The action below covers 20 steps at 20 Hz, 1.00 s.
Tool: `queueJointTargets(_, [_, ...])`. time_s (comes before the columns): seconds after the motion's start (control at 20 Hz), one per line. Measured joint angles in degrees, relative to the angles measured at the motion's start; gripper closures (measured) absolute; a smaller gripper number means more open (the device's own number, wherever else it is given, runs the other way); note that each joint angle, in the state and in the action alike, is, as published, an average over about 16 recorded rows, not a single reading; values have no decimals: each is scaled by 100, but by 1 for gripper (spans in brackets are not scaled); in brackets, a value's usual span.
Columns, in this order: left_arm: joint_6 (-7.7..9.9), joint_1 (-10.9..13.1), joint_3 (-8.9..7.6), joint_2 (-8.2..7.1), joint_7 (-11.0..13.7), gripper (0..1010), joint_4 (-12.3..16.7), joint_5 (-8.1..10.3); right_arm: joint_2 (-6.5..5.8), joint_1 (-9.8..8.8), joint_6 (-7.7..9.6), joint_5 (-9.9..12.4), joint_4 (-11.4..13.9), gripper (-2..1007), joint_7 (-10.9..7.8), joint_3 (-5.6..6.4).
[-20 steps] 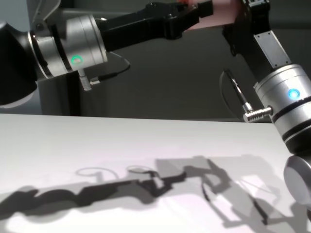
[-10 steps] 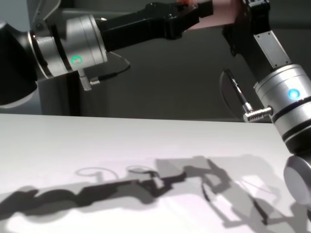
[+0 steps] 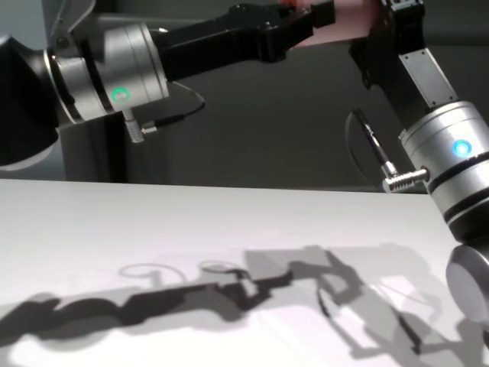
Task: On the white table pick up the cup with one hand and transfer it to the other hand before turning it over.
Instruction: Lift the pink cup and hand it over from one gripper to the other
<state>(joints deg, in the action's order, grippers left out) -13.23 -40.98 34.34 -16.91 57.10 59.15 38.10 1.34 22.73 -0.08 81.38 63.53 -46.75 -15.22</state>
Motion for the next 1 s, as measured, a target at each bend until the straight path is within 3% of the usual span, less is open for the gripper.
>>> queueJointTargets(0.4, [0,0,0,0,0,821,0,0,0,0,1,0,0,249,0,0])
queueJointTargets(1.0, [0,0,0,0,0,396,0,0,1,0,2,0,0,249,1,-1])
